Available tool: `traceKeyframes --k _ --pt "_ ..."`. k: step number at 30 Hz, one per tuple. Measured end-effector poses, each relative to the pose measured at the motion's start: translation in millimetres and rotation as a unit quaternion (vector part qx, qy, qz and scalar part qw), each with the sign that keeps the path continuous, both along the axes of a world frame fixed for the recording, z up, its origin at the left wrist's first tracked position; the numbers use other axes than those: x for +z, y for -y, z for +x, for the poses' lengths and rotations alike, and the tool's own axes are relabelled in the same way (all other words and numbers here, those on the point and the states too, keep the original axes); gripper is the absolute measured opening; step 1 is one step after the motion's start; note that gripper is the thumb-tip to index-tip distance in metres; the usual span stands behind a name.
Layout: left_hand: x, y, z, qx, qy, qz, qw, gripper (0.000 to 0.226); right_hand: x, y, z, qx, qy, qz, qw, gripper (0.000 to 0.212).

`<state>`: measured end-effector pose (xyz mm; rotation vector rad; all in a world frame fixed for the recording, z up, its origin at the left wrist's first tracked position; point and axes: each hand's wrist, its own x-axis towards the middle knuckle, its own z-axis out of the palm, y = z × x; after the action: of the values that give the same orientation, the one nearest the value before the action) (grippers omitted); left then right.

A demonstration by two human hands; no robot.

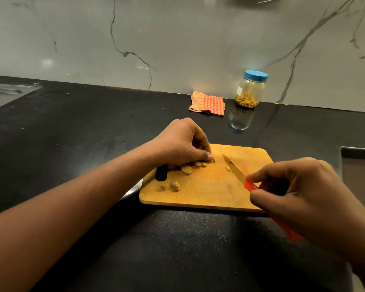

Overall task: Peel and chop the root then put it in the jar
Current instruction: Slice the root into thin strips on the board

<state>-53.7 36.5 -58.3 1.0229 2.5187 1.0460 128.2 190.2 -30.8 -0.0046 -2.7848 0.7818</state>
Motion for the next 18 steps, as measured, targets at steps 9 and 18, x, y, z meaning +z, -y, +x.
traceKeyframes --k 9,18 --pt "12 11 -7 -0.032 0.056 -0.027 0.998 0.014 -12 12 -10 0.012 -0.010 -0.023 1.000 0.026" --pt "20 16 -5 -0.093 0.018 -0.105 0.990 0.018 -17 -6 -6 -0.022 -0.008 -0.043 0.999 0.024"
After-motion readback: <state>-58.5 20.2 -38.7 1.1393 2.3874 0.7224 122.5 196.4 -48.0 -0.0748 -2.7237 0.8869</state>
